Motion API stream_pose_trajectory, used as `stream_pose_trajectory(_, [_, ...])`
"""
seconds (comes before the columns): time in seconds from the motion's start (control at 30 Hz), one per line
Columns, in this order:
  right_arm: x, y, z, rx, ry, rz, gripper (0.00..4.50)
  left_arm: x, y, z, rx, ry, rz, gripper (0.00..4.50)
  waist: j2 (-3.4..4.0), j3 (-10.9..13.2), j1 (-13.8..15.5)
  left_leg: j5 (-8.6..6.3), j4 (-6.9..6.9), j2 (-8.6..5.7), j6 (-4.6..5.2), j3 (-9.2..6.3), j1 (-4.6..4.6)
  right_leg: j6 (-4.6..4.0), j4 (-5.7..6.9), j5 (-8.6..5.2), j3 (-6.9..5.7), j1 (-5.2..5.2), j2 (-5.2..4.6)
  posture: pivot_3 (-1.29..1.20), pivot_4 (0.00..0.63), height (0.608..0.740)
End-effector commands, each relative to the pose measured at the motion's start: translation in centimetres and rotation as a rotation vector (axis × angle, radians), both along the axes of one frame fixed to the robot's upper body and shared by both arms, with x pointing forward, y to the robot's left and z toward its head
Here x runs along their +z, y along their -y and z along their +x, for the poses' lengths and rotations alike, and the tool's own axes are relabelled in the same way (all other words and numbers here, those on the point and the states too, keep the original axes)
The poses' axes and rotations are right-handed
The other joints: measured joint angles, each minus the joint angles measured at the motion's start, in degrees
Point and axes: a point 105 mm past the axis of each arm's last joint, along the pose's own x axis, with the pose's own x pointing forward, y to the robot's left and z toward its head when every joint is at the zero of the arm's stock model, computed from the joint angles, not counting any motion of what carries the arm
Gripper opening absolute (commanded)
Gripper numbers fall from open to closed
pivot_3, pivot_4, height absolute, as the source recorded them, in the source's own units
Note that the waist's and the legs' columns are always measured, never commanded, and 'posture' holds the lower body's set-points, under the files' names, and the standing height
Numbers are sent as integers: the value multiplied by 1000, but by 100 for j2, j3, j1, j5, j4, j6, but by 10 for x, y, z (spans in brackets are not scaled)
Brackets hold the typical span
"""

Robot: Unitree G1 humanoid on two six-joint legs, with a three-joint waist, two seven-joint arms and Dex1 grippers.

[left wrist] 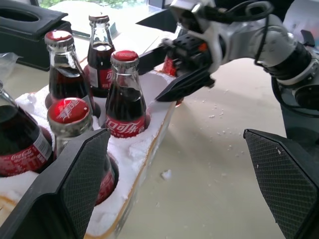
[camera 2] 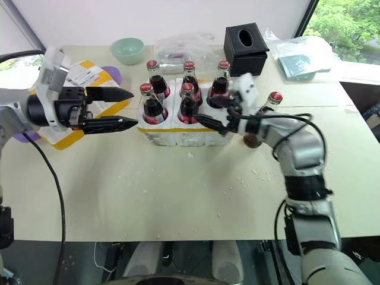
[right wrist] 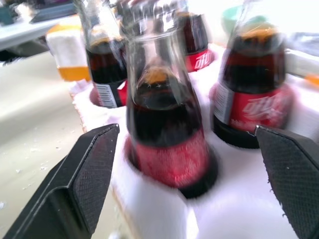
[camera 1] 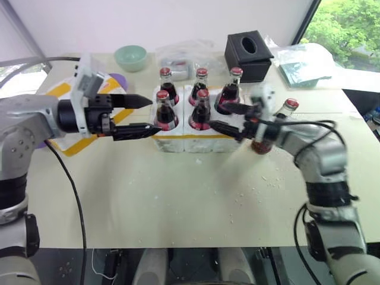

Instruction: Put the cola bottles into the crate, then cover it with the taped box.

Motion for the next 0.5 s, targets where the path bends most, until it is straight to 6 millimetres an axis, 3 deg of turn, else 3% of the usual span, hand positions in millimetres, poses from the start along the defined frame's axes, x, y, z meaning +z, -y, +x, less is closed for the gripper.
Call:
stream_pose_trajectory(0.03, [10, 11, -21, -44, -5, 58, 4448, 7, 4, 2, -29, 32, -7, 4500, 0, 0, -10, 0, 0, 1, 0, 2, 2, 0, 0, 0, 1, 1, 0, 0, 150, 737])
stream_pose_trajectory(0.17, [2, 23, -47, -78, -53, 79, 4448, 6, 9, 10, -63, 31, -2, 4500, 0, 0, 17, 0, 2, 1, 0, 3, 1, 0, 0, 0, 1, 2, 0, 0, 150, 737])
stream_pose_trajectory(0.4, [-8, 74, -64, -319, -100, 70, 4448, 13, 15, 24, -96, 51, 3, 4500, -1, -1, 38, 0, 5, 0, 1, 2, 0, -1, -7, -1, 1, 8, 0, 0, 150, 737])
stream_pose_trajectory(0.5, [-22, 101, -71, -437, -139, 22, 4448, 13, 16, 24, -114, 53, 2, 4500, -2, -1, 37, -1, 4, 0, 1, 2, 0, -1, -8, -1, 1, 8, 0, 0, 150, 737])
